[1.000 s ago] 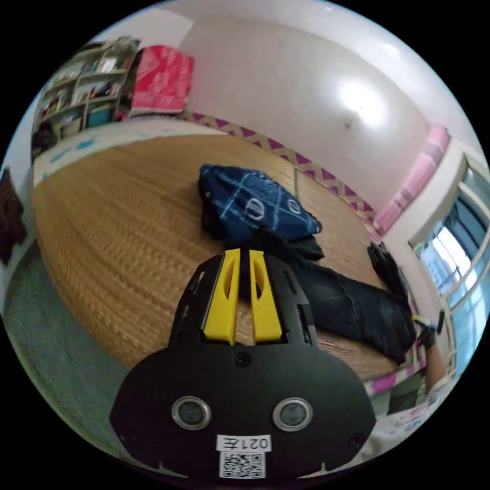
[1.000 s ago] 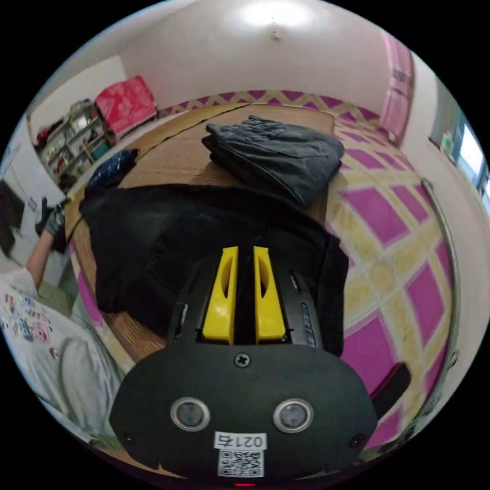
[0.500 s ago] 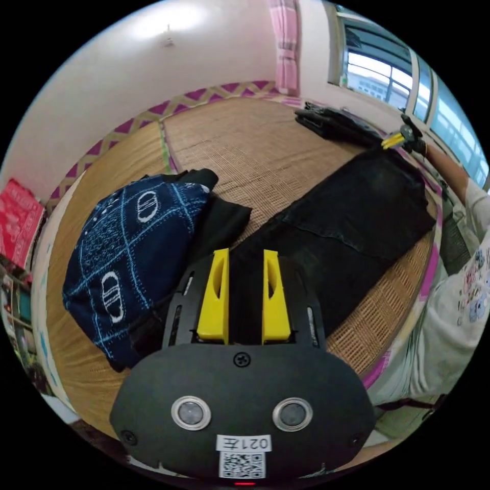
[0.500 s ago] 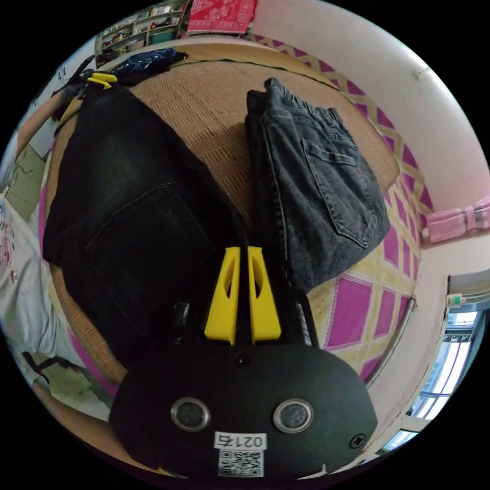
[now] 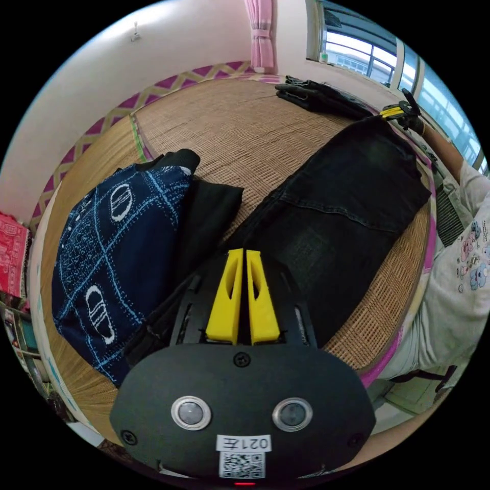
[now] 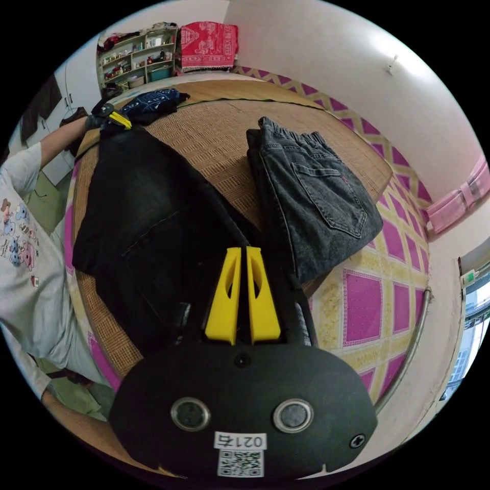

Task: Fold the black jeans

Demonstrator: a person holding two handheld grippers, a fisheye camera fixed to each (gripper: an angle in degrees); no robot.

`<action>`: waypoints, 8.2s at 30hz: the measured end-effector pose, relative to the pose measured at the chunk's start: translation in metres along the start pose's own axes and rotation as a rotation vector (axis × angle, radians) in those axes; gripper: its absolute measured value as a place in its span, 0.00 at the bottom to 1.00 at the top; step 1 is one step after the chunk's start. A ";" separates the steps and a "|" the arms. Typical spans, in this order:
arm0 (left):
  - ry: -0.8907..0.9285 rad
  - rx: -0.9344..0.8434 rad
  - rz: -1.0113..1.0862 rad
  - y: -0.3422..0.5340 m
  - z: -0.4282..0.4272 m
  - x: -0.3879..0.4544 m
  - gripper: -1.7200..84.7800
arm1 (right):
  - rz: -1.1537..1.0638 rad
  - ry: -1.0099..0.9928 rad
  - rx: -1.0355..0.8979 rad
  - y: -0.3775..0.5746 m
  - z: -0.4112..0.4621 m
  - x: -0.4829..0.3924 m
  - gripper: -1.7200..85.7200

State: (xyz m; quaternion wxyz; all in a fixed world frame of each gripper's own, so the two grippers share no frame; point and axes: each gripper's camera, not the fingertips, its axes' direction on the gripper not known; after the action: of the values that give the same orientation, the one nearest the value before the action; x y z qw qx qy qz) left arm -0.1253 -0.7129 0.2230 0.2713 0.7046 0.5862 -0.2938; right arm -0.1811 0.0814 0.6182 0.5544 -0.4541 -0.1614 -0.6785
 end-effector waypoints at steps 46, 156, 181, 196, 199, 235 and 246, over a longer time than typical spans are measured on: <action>-0.064 0.206 -0.693 0.185 -0.143 -0.111 0.01 | 0.303 -0.271 0.218 0.244 -0.031 -0.059 0.01; 0.396 0.590 -1.229 0.375 -0.233 0.000 0.13 | 1.404 -0.669 0.562 0.483 -0.054 -0.146 0.13; 0.360 0.500 -0.854 0.182 -0.298 -0.099 0.01 | 1.115 -0.791 0.746 0.373 -0.090 -0.025 0.02; 0.178 0.227 -0.932 0.098 -0.213 -0.249 0.09 | 1.142 -0.370 0.417 0.239 0.003 0.082 0.11; 0.235 0.274 -0.903 0.114 -0.212 -0.247 0.14 | 1.022 -0.411 0.405 0.221 0.000 0.047 0.11; 0.044 0.238 -0.737 0.092 -0.103 -0.267 0.01 | 0.126 -0.173 -0.009 0.015 0.035 -0.268 0.06; 0.290 0.478 -1.120 0.161 -0.041 -0.184 0.11 | 0.222 -0.201 0.082 0.021 0.032 -0.323 0.01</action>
State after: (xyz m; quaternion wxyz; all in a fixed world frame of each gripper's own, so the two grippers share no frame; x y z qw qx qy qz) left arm 0.0110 -0.8325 0.3916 -0.1711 0.3643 0.8156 -0.4158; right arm -0.1568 0.2928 0.3720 0.6250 -0.5120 -0.1925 -0.5570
